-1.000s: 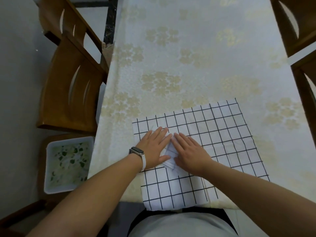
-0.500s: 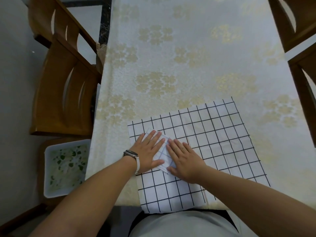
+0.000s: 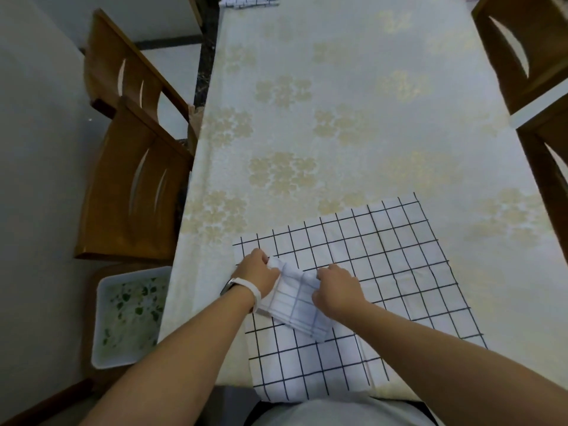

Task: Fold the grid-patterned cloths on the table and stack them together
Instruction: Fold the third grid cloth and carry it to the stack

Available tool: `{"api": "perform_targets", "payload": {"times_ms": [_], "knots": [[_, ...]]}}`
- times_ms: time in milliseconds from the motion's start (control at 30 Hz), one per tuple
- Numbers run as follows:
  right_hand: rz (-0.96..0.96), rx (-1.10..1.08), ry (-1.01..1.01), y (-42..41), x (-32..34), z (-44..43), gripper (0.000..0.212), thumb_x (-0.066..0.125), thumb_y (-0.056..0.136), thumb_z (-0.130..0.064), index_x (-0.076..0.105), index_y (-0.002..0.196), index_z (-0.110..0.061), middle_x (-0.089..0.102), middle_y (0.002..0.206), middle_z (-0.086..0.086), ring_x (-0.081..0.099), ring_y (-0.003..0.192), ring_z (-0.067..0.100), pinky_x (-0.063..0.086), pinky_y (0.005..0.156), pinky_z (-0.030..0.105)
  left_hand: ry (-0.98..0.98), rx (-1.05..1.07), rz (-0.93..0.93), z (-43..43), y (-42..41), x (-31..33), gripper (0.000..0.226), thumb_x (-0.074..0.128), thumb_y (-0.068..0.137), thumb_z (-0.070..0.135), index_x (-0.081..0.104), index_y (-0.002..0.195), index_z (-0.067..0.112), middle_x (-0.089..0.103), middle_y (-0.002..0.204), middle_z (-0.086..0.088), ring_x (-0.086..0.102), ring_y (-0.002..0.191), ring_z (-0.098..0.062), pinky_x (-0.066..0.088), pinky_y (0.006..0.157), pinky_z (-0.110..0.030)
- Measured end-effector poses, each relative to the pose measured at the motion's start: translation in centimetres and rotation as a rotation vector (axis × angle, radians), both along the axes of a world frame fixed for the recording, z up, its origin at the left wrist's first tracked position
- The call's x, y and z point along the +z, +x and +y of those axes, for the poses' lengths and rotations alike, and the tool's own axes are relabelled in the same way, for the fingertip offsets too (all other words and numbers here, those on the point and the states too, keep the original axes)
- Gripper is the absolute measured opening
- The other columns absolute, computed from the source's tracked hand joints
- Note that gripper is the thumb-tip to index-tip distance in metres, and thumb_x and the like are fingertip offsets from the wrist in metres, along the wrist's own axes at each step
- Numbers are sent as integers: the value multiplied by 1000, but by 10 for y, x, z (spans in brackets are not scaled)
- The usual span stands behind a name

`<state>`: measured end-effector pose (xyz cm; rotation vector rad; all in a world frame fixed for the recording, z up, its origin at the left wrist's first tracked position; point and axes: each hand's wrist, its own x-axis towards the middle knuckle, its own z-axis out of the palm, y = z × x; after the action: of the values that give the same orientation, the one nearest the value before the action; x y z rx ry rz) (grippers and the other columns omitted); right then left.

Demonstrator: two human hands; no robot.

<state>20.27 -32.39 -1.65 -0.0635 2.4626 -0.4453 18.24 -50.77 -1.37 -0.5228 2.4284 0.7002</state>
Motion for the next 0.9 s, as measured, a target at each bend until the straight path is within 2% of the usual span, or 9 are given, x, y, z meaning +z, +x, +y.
{"api": "perform_targets", "payload": {"times_ms": [133, 200, 333, 400, 433, 533, 633, 767, 900], "knots": [[-128, -248, -250, 2, 2, 12, 3, 54, 86, -17, 55, 84, -19, 55, 74, -3, 52, 66, 16, 43, 56, 26, 41, 64, -23, 6, 6, 5, 16, 56, 86, 27, 45, 76, 21, 50, 77, 1, 46, 63, -16, 35, 54, -27], [-193, -387, -429, 2, 4, 23, 2, 58, 85, -15, 60, 85, -14, 56, 69, 0, 50, 60, 15, 39, 52, 25, 134, 155, 22, 10, 12, 9, 20, 56, 88, 25, 42, 75, 19, 43, 71, 0, 40, 59, -17, 32, 53, -27], [-293, -684, -743, -3, 11, 49, 3, 67, 82, -12, 65, 84, -14, 65, 78, 4, 59, 70, 20, 45, 59, 29, 233, 327, 113, 21, 23, 20, 17, 59, 91, 26, 47, 83, 16, 46, 75, 1, 44, 67, -17, 36, 59, -29], [-423, -814, -884, -6, 16, 60, 12, 67, 85, -11, 65, 97, -11, 71, 94, 12, 67, 85, 29, 57, 70, 41, 308, 481, 130, 25, 28, 25, 14, 63, 87, 27, 55, 88, 15, 57, 86, 1, 55, 81, -19, 48, 73, -31], [-499, -846, -942, -6, 17, 64, 16, 66, 87, -9, 64, 103, -10, 71, 100, 14, 68, 91, 31, 58, 77, 45, 359, 568, 136, 26, 30, 27, 15, 65, 83, 29, 58, 91, 17, 63, 94, -1, 60, 89, -23, 52, 82, -40], [-621, -798, -986, -8, 22, 75, 23, 62, 89, -4, 63, 112, -10, 71, 107, 13, 68, 98, 32, 58, 82, 47, 534, 778, 181, 36, 39, 35, 14, 64, 86, 15, 60, 98, 19, 65, 106, -10, 64, 97, -31, 52, 89, -52], [-614, -746, -993, -9, 25, 85, 25, 58, 89, -1, 63, 113, -8, 72, 106, 12, 69, 97, 30, 59, 77, 41, 666, 884, 200, 48, 47, 45, 25, 56, 91, 0, 55, 111, 15, 65, 104, -10, 64, 87, -26, 56, 74, -40], [-550, -750, -1014, -8, 35, 95, 22, 57, 89, 0, 65, 109, -5, 73, 102, 14, 70, 94, 33, 56, 70, 37, 754, 874, 184, 56, 59, 53, 22, 57, 90, 0, 61, 109, 8, 70, 102, -12, 68, 86, -26, 55, 68, -36], [-450, -831, -1029, 1, 53, 103, 15, 58, 91, -1, 64, 104, -6, 73, 99, 15, 70, 91, 32, 56, 71, 38, 840, 818, 222, 63, 62, 61, 24, 56, 90, -1, 63, 112, 4, 71, 105, -16, 68, 93, -32, 57, 77, -41]]}}
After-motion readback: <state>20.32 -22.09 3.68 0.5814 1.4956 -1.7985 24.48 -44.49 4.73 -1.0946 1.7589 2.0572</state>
